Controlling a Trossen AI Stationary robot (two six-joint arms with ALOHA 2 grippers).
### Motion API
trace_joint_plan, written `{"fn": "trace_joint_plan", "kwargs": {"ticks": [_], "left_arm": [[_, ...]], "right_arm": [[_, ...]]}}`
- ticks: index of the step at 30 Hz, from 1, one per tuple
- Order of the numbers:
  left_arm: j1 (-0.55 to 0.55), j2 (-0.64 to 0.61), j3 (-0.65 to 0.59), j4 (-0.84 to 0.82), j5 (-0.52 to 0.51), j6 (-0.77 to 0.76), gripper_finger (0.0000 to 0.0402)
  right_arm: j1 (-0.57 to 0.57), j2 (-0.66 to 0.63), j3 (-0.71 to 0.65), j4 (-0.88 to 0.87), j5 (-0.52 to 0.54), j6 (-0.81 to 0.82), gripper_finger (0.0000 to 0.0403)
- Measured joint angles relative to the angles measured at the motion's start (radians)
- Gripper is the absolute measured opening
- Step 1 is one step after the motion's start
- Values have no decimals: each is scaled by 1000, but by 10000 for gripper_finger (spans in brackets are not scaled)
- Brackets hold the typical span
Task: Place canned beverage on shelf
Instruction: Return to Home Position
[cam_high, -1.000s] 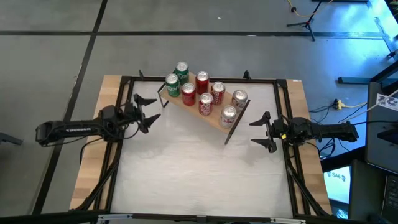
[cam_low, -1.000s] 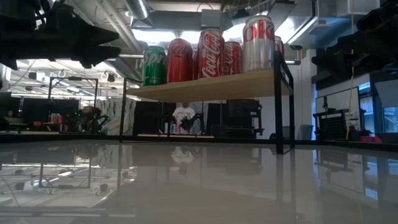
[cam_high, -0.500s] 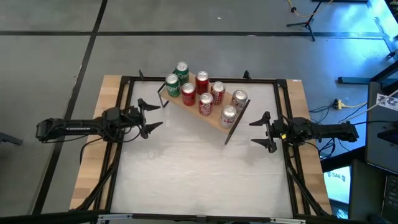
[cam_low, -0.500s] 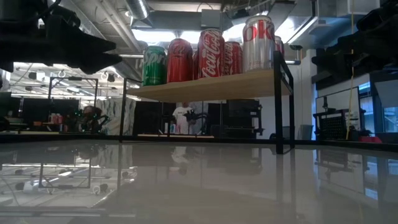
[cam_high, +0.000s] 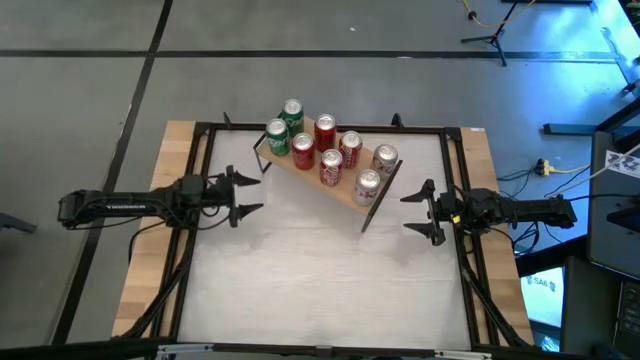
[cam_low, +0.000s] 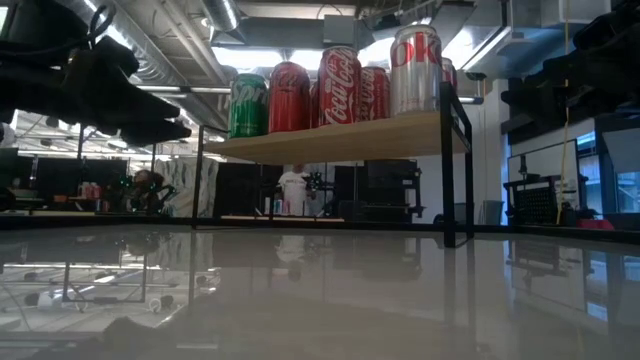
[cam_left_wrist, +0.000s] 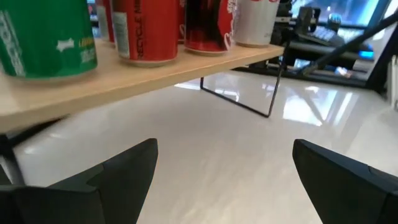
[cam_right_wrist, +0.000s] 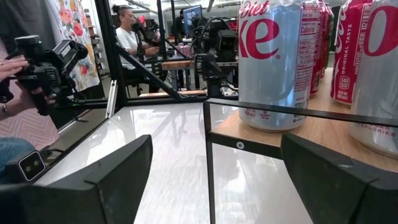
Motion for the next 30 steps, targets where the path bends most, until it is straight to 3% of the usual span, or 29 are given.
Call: {"fn": "trace_joint_plan", "kwargs": {"ticks": [4,16,30], "left_arm": [[0,0,0,0,-6,69,364],[0,0,0,-188,-6,16,364],[0,-26,0,-196,-2,19,364]], "right_arm": [[0,0,0,0,0,0,349],[0,0,0,0,0,0,349],[0,0,0,0,0,0,349]]}}
